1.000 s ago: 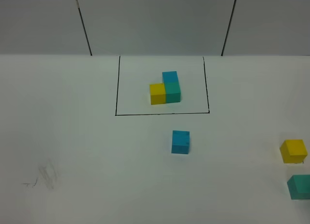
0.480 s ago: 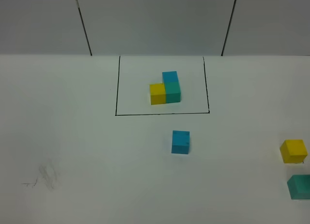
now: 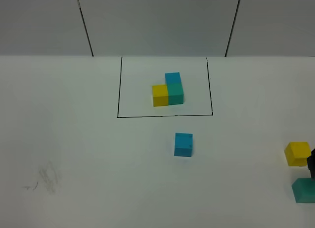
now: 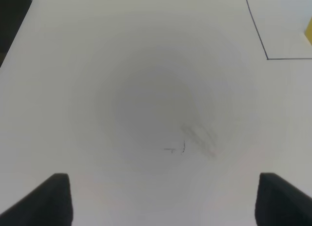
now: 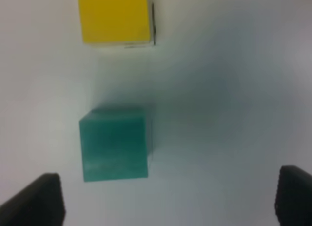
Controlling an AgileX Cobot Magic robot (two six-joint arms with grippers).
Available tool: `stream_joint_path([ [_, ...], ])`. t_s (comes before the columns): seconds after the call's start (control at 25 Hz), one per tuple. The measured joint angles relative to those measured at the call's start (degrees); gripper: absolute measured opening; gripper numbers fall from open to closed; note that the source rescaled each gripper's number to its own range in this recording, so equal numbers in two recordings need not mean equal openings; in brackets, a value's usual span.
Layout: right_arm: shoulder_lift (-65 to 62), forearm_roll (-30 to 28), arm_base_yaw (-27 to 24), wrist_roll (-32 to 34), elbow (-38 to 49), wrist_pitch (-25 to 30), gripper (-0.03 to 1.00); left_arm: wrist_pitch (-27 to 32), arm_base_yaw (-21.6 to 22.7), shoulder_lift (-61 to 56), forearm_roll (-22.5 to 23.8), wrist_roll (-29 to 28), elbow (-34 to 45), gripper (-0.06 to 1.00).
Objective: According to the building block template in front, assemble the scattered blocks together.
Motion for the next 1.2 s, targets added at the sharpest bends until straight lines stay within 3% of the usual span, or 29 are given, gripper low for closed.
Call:
stream_joint_path([
  [0.56, 11.6, 1.8, 0.0, -0.4, 0.1, -6.7, 0.91, 0.0, 0.0, 0.0, 0.0, 0.0, 0.0, 0.71],
  [0.92, 11.7, 6.8, 2.9, -2.1, 0.1, -7.2, 0.90, 0.0, 0.0, 0.0, 0.0, -0.1, 0.0, 0.71],
  [1.2, 11.8, 5.7, 3.3, -1.4, 0.1, -6.7, 0.90, 0.0, 0.0, 0.0, 0.0, 0.0, 0.0, 0.71],
])
